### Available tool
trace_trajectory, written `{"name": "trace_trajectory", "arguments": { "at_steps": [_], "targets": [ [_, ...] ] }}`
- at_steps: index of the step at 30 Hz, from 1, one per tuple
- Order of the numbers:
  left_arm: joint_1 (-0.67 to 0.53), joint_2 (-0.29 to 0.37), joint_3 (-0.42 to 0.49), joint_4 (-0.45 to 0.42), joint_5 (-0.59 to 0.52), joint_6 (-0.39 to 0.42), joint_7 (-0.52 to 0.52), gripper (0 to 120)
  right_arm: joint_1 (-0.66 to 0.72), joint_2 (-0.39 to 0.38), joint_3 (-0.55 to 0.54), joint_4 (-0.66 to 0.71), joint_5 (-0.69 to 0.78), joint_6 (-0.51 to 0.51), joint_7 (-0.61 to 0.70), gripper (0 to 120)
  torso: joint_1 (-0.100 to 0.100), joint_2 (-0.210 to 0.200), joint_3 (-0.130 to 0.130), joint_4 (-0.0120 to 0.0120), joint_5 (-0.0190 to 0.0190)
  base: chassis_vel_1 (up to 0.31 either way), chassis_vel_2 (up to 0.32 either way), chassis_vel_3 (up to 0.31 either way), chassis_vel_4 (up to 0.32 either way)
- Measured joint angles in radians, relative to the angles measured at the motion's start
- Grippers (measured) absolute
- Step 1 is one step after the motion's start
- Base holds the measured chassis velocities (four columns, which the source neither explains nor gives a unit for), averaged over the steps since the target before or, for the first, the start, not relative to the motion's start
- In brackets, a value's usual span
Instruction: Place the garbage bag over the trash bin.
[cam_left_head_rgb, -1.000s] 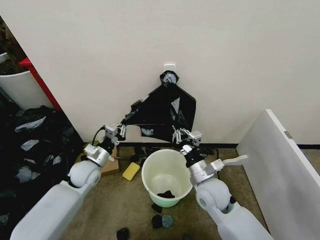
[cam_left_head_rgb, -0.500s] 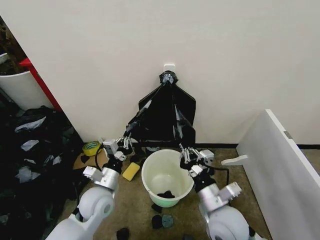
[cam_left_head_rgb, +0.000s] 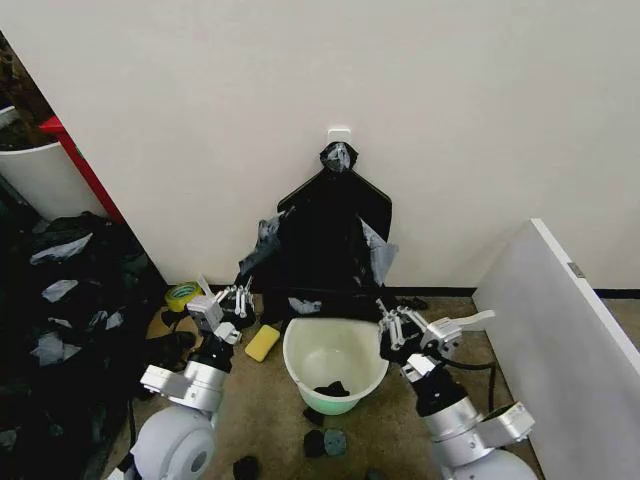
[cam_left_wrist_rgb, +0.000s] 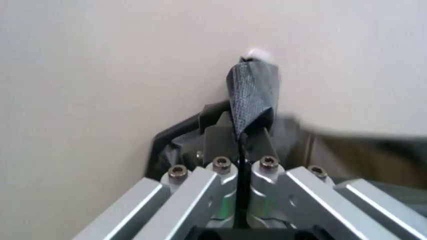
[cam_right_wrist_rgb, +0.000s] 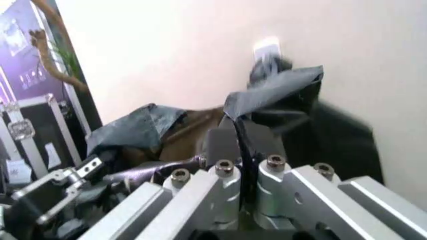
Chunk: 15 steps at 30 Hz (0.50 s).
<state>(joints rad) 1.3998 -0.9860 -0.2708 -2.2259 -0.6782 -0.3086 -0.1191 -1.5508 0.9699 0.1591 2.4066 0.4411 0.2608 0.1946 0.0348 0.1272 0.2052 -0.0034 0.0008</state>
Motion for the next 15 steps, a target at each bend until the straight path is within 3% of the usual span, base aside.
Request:
{"name": "trace_trajectory", "arguments": {
  "at_steps": [8, 15],
  "targets": [
    [-0.016, 0.045, 0.014, -0.046, -0.039, 0.024, 0.03, 0, -0.001, -0.017, 0.063, 0.044, 0.03, -0.003, -0.004, 0, 0.0, 0.0, 0.0, 0.0, -0.0001, 0.0, 0.0, 0.0, 0.0],
    [-0.019, 0.026, 0.049, -0.043, -0.01, 0.026, 0.048, 0, 0.028, -0.013, 0.072, 0.011, 0.06, -0.003, -0.007, 0, 0.0, 0.0, 0.0, 0.0001, 0.0, 0.0, 0.0, 0.0, 0.0]
  ]
}}
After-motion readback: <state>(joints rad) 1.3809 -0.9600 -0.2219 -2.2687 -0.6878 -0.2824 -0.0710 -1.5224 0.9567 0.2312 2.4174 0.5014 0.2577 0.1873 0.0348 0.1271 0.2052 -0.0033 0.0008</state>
